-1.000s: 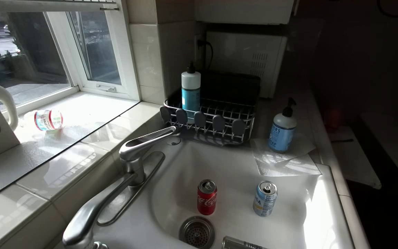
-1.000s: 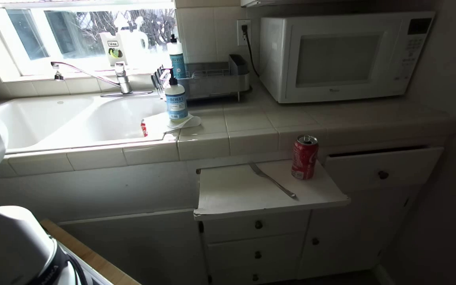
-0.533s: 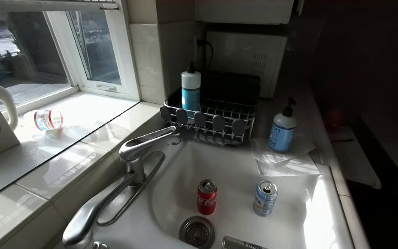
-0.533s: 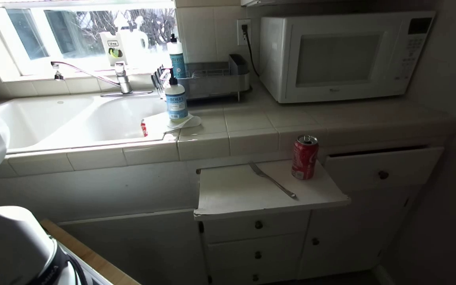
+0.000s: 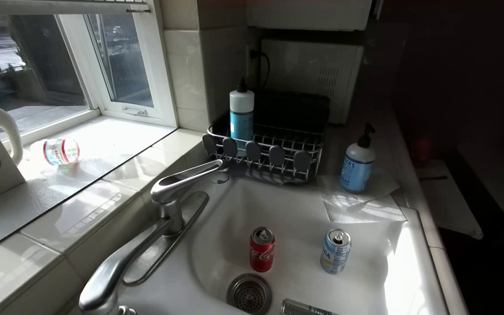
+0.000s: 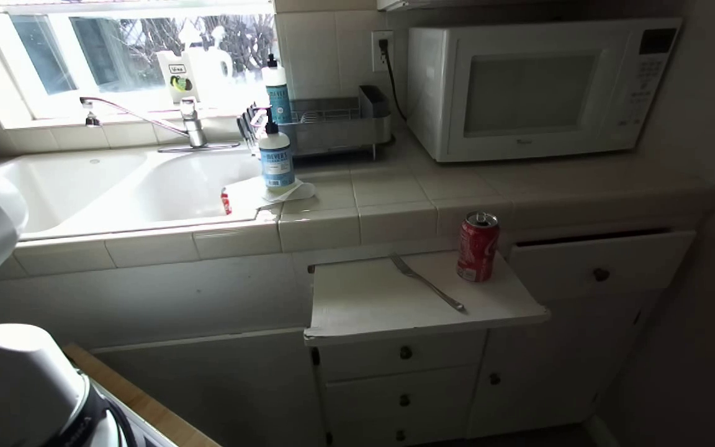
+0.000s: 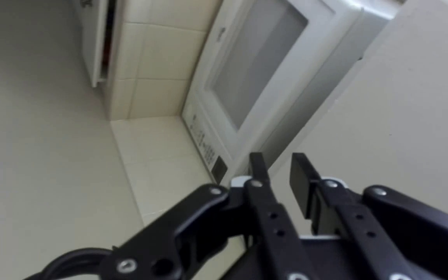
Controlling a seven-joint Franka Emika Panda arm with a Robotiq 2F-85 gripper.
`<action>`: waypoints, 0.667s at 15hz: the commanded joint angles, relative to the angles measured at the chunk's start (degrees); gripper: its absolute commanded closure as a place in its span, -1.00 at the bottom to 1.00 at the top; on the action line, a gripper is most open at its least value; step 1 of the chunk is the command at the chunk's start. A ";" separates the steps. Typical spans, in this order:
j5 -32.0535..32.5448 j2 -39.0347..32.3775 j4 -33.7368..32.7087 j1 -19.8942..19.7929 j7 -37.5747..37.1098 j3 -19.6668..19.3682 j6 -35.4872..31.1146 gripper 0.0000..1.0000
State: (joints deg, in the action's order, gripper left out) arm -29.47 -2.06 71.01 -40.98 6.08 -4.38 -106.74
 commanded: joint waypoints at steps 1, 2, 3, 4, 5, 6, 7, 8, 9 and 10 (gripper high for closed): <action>7.94 4.54 4.84 -1.10 7.68 -1.29 -0.64 -0.13; 10.02 5.55 5.96 -1.30 10.06 -1.46 -0.86 -0.26; 12.05 6.73 7.39 -1.34 12.46 -1.48 -1.30 -0.40; 14.13 8.20 9.51 -1.20 14.76 -1.32 -2.05 -0.57; 16.10 9.76 11.64 -1.11 16.99 -1.09 -2.79 -0.70; 17.92 11.50 14.07 -1.02 19.28 -0.84 -3.50 -0.87; 19.68 13.56 17.16 -0.95 21.67 -0.50 -4.75 -0.98; 21.33 15.80 20.37 -0.86 23.87 -0.08 -5.88 -1.00; 22.89 17.64 22.87 -0.79 25.99 0.32 -6.69 -1.00; 24.23 19.44 25.59 -0.63 28.02 0.91 -7.57 -1.00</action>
State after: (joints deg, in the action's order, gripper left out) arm -9.67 9.45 85.25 -42.15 28.59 -4.86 -110.46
